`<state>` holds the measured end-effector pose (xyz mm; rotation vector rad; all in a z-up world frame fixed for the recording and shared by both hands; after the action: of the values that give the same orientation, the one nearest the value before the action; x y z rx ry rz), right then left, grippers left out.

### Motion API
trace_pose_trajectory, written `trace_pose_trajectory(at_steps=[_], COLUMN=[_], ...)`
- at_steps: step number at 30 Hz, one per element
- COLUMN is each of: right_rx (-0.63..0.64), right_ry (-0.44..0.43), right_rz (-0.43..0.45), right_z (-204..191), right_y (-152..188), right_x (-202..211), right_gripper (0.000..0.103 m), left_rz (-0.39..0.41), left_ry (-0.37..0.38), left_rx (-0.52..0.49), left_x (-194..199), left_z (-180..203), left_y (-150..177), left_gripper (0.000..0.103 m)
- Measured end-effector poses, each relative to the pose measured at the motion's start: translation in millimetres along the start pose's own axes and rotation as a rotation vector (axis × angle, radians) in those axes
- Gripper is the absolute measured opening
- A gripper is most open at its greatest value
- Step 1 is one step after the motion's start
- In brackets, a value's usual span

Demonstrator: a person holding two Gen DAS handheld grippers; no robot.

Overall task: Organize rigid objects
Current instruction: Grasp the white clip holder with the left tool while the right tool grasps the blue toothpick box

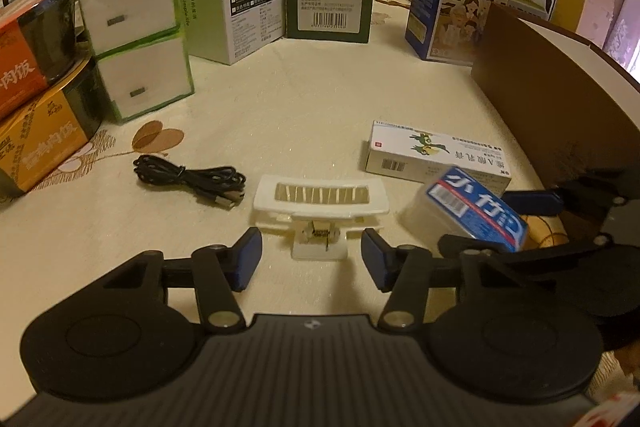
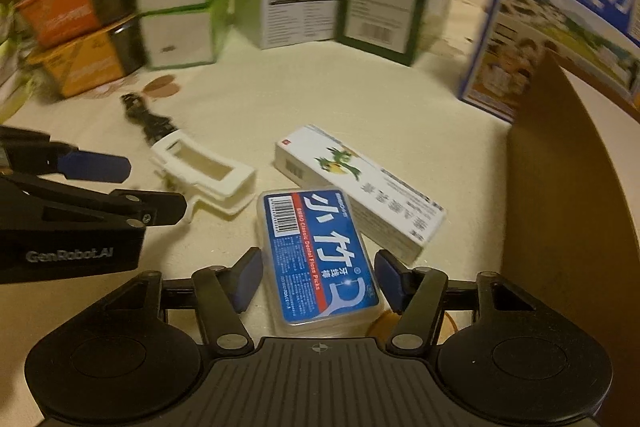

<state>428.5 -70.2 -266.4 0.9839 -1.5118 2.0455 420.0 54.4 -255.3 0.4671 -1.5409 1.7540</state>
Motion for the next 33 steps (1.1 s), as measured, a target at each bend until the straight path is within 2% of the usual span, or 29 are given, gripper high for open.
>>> trace_pose_trajectory(at_steps=[2, 8, 13, 19, 29, 33], right_rx=[-0.029, -0.062, -0.066, -0.061, -0.017, 0.013], right_ry=[0.012, 0.008, 0.001, -0.028, -0.078, -0.096], right_rz=[-0.011, -0.025, -0.034, -0.052, -0.086, -0.102], right_z=[3.5, 7.4, 8.1, 5.8, -2.9, -8.7], right_y=[-0.7, -1.5, 3.0, 15.2, 56.0, 69.4], right_x=[-0.5, -0.2, 4.3, 21.2, 65.2, 74.1], right_gripper=[0.056, 0.056, 0.056, 0.056, 0.056, 0.056], left_rz=[0.004, 0.02, 0.014, 0.005, -0.016, -0.024], left_ry=[-0.001, -0.014, -0.022, -0.031, -0.053, -0.049], left_rx=[-0.002, -0.03, -0.048, -0.033, 0.083, 0.088], left_x=[-3.9, -12.3, -6.4, 21.2, 77.7, 87.2], left_z=[0.0, 2.0, 4.8, 7.4, 6.1, 13.6], left_y=[-2.5, -8.1, -3.1, 15.6, 67.1, 77.0], left_gripper=[0.05, 0.03, 0.03, 0.03, 0.03, 0.03])
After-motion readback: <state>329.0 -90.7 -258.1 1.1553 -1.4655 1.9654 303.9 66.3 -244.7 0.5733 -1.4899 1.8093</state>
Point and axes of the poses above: each gripper's, at about its wrist camera, not at the fingertips, and x roughly against the way its jaws point, z to its right, y to its underside, the point moved 9 cm from there along -x, roughly the way its jaws point, and after that the axes turned 15 degrees about y, right-handed, at the moved point
